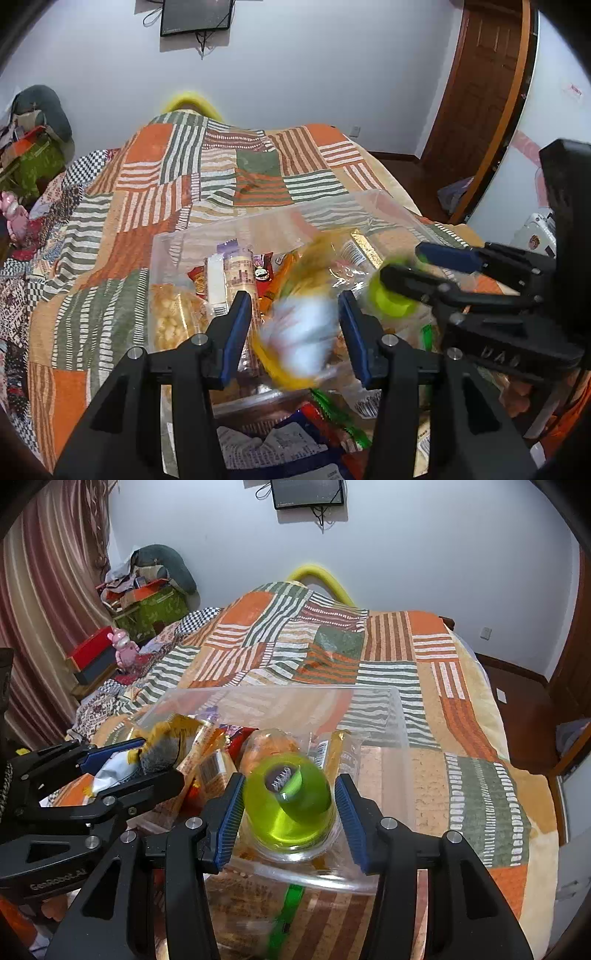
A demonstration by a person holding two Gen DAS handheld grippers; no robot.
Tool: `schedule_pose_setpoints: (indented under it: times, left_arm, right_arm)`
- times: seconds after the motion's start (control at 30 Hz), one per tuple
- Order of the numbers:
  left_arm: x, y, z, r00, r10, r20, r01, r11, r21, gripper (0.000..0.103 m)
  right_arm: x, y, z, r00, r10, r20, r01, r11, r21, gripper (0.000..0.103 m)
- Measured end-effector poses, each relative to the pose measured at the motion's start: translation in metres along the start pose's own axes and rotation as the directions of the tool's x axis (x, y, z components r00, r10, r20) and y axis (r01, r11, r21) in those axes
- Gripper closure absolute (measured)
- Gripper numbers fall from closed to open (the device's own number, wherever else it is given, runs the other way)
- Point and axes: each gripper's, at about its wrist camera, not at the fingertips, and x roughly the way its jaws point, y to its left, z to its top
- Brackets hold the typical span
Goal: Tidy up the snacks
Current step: 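Open both tools to drop the chip bag and jelly cup into the box, then grasp the white-and-blue bag with the left tool while the right tool grasps the green pea bag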
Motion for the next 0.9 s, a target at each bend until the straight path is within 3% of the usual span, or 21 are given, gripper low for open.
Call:
schedule_pose_setpoints:
  times: [0.1, 0.3, 0.57, 0.73, 0.9]
  left_arm:
    - [-0.013, -0.002, -0.002, 1.000, -0.004, 0.025, 0.003, 1.000, 0.005, 0.044]
    - [-0.052, -0.006, -0.013, 0.998, 0.000, 0.066, -0.003, 0.999, 0.043, 0.036]
    - [-0.075, 0.005, -0.046, 1.000, 0.006, 0.010, -0.006, 0.999, 0.034, 0.015]
    - [-0.074, 0.012, -0.067, 0.999, 0.020, -0.037, -0.020, 1.000, 0.009, 0.013]
    - [-0.071, 0.014, -0.083, 0.998, -0.012, -0.055, 0.010, 0.999, -0.032, 0.013]
  right_arm:
    - [-0.013, 0.002, 0.002, 0.999, -0.009, 0.034, 0.010, 1.000, -0.010, 0.056]
    - [-0.042, 0.005, -0.001, 0.995, -0.040, 0.087, 0.044, 0.998, -0.043, 0.054]
    - [-0.072, -0.002, -0.026, 0.993, -0.069, 0.093, 0.074, 0.996, -0.052, 0.047]
    - [-0.081, -0.006, -0.048, 0.993, -0.101, 0.068, 0.105, 0.993, -0.052, 0.042]
    - [-0.085, -0.018, -0.078, 0.994, -0.106, 0.019, 0.106, 0.994, 0.005, 0.037]
